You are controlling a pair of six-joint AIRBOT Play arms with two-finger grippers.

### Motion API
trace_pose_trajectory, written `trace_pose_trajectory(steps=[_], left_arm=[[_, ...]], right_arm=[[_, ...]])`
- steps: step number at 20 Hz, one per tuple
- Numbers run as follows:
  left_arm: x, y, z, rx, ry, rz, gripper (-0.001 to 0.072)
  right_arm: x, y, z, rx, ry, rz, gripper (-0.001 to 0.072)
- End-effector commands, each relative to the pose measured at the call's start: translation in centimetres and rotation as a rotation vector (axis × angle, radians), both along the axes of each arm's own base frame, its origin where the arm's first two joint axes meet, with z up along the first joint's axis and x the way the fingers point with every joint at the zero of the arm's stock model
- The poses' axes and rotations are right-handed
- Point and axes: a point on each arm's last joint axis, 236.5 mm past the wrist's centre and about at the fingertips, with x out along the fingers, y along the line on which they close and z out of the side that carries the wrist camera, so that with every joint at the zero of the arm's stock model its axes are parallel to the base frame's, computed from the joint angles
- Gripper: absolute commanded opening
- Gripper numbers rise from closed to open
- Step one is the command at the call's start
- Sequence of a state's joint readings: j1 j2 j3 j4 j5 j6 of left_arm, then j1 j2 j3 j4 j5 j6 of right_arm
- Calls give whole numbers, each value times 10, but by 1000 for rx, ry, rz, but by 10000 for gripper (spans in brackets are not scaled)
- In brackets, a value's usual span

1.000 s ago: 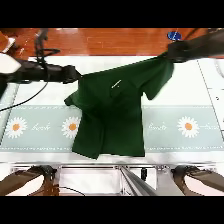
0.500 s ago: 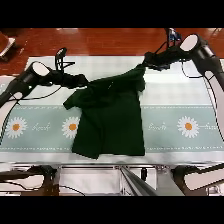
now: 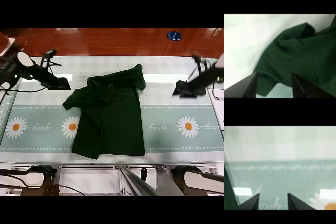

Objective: Fold the shirts.

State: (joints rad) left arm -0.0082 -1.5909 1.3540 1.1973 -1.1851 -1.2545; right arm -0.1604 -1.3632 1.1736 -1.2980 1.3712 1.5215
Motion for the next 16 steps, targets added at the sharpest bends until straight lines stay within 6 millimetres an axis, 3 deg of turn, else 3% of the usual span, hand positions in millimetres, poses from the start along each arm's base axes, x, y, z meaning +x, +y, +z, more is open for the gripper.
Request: trace_pose_trajectory(steps=[1,5,10,11,12,13,16], left_arm=[[-11,-46,-16,-129,73,-71,509],[-23,-71,-46,-138,146,-117,509],[-24,-87,-61,-132,165,-107,503],[-25,-88,-61,-131,166,-110,462],[-25,-89,-61,-132,167,-112,213],[-26,-92,-59,-148,172,-109,22],[-20,-109,-38,-296,181,-68,21]], right_arm=[[-66,23,-35,82,69,-22,405],[-103,31,-49,93,101,-35,405],[-122,47,-51,159,136,-49,404],[-126,49,-54,164,151,-51,405],[-132,50,-57,168,170,-50,404],[-138,52,-60,174,188,-51,405],[-155,65,-66,232,232,-44,404]])
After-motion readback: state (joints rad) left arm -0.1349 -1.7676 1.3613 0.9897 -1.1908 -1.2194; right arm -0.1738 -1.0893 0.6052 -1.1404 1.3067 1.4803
